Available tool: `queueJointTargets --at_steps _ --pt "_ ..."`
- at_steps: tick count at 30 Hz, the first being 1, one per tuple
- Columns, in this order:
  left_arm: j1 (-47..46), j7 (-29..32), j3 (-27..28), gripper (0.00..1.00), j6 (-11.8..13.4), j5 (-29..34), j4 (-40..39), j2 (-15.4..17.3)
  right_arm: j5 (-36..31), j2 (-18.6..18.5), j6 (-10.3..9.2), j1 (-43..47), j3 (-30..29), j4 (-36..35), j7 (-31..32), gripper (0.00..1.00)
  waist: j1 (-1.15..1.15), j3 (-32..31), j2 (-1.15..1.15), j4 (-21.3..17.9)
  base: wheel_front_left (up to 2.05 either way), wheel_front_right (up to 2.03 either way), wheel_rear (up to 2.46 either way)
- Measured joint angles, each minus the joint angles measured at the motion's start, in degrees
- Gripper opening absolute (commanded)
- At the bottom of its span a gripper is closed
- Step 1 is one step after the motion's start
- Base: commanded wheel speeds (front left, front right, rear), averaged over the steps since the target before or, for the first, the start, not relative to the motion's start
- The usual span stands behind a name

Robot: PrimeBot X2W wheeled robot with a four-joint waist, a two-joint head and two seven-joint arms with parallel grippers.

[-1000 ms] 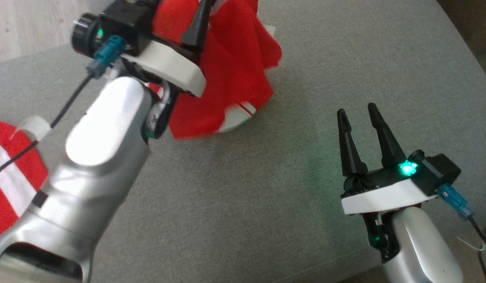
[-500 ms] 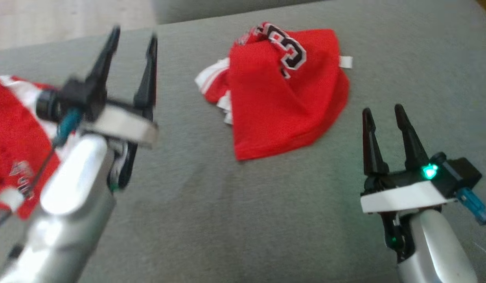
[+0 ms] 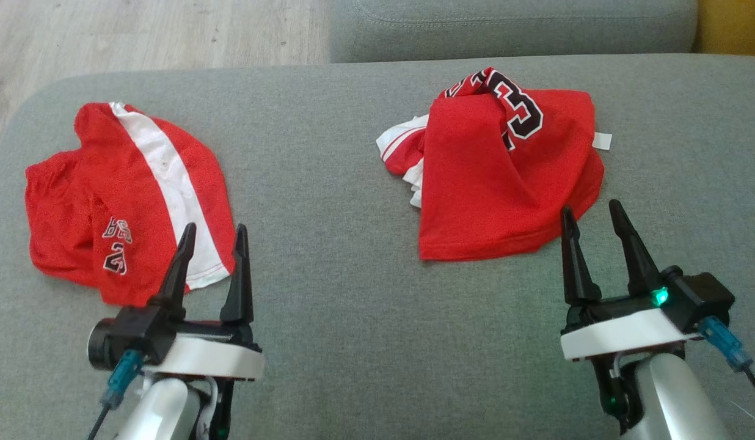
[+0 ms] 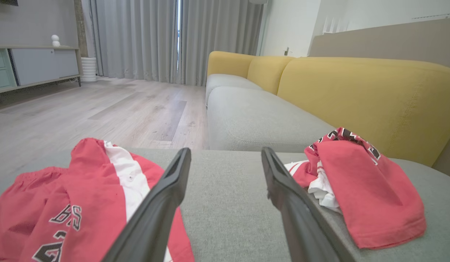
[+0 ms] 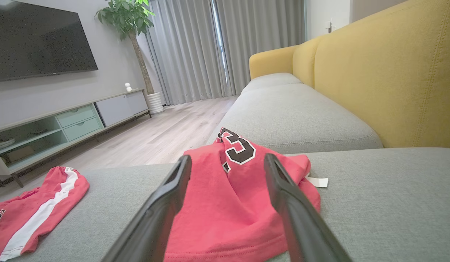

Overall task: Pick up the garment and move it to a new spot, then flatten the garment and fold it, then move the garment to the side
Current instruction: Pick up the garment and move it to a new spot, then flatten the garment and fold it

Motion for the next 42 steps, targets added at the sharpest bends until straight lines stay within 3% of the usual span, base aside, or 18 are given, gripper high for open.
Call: queueJointTargets --at_steps 11,21,28,34,35,37,42 --pt "0.24 0.00 3.27 1.00 -3.19 4.41 -0.73 -3.56 -3.22 -0.01 0.00 -0.37 2.76 1.63 0.00 1.00 0.01 0.41 0.00 1.13 0.00 0.00 0.00" --pt "0.10 0.00 4.25 1.00 -6.12 6.81 1.54 -6.94 -8.11 -0.10 0.00 -8.66 12.77 14.92 5.53 1.00 0.01 2.32 0.00 4.91 0.00 0.00 0.00" --pt "-0.80 0.00 5.54 1.00 -7.97 7.91 2.78 -9.06 -9.21 -0.19 0.00 -14.58 13.88 25.50 12.21 1.00 0.02 4.46 0.00 8.06 0.00 0.00 0.00" --pt "-0.88 0.00 6.51 1.00 -9.16 9.20 3.37 -9.93 -9.55 -0.30 0.00 -18.59 14.55 30.29 14.23 1.00 0.02 5.63 0.00 9.60 0.00 0.00 0.00" --pt "-0.88 0.00 6.98 1.00 -9.18 9.42 3.47 -10.14 -9.53 -0.29 0.00 -19.21 14.68 31.01 14.64 0.96 0.02 5.59 0.00 9.56 0.00 0.00 0.00" --pt "-0.87 0.00 7.76 1.00 -9.42 9.69 3.49 -10.43 -9.47 -0.26 0.00 -19.76 15.12 31.82 15.07 0.00 0.01 5.44 0.00 9.23 0.00 0.00 0.00" --pt "-0.85 0.00 9.09 1.00 -9.85 10.79 3.76 -10.57 -9.00 -0.08 0.00 -20.19 14.24 33.31 13.95 0.00 0.01 4.84 0.00 7.27 0.00 0.00 0.00"
